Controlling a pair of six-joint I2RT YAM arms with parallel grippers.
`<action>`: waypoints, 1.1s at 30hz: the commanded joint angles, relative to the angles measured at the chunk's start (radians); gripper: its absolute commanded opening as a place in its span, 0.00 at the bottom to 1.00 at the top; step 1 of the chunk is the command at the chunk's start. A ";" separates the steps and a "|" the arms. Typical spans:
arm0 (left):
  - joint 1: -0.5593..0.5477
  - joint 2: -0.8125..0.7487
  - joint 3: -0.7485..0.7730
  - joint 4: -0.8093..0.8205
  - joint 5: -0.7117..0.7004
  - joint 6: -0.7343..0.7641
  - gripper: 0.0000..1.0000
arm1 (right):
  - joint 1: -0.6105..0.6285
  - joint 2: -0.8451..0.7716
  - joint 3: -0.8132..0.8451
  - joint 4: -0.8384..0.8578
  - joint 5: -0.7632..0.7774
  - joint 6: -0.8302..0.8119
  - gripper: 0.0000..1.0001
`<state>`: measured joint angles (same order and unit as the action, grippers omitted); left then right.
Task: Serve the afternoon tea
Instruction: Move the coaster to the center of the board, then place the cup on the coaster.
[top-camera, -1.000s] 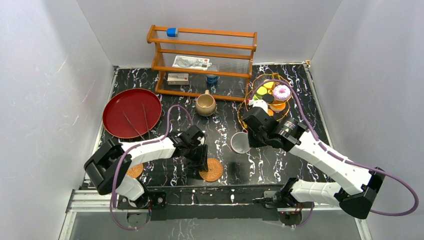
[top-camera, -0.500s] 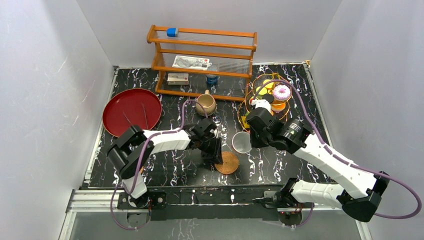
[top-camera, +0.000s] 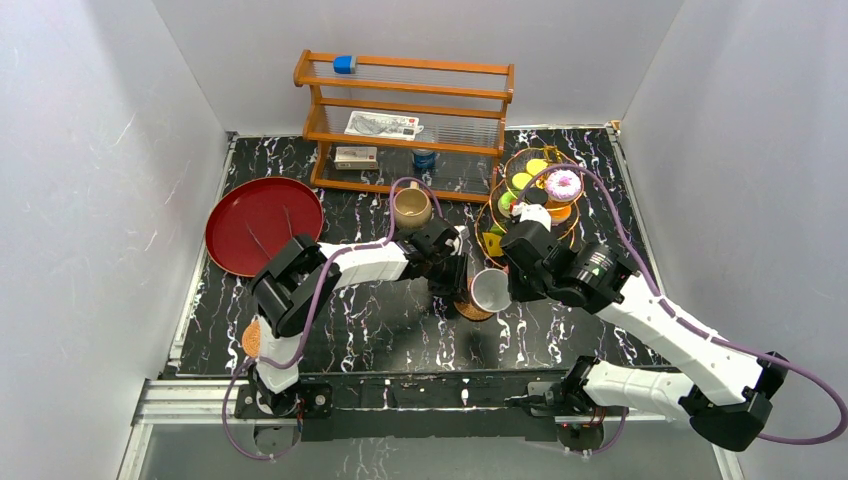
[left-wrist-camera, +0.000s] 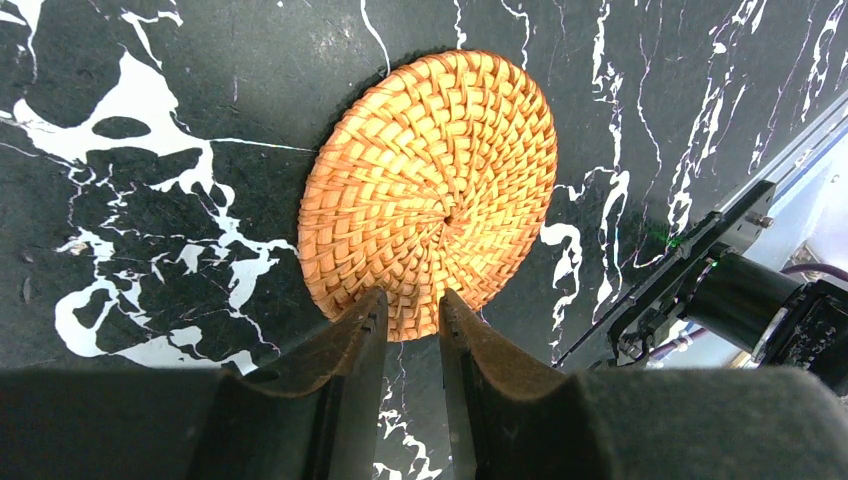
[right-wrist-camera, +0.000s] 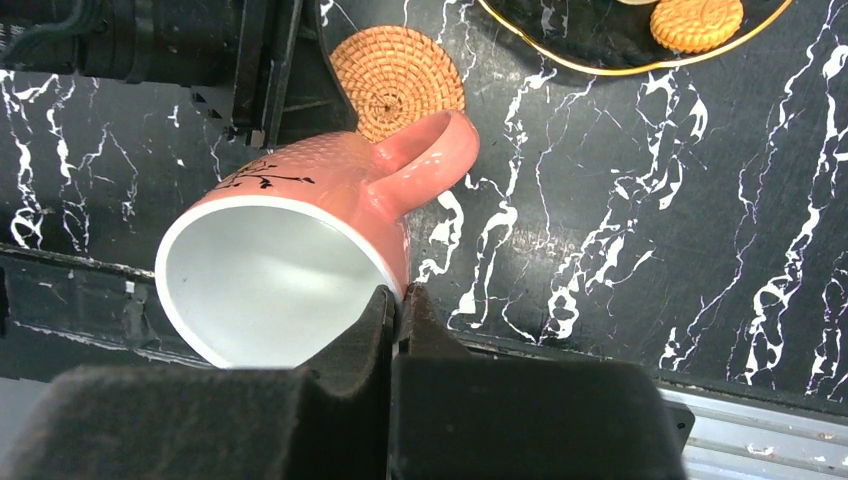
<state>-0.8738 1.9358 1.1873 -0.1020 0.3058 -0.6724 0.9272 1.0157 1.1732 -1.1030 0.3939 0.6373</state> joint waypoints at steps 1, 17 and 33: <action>0.031 0.058 -0.019 -0.084 -0.193 0.065 0.26 | 0.001 -0.027 0.003 0.045 0.015 0.032 0.00; 0.057 -0.272 -0.054 -0.058 -0.114 -0.019 0.41 | 0.001 0.052 -0.012 0.106 -0.013 0.017 0.00; 0.211 -0.786 -0.164 -0.207 -0.503 0.217 0.83 | -0.135 0.257 0.007 0.332 -0.170 -0.060 0.00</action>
<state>-0.6575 1.2514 1.0386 -0.2253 -0.0257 -0.6018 0.8429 1.2503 1.1481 -0.9150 0.2939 0.6109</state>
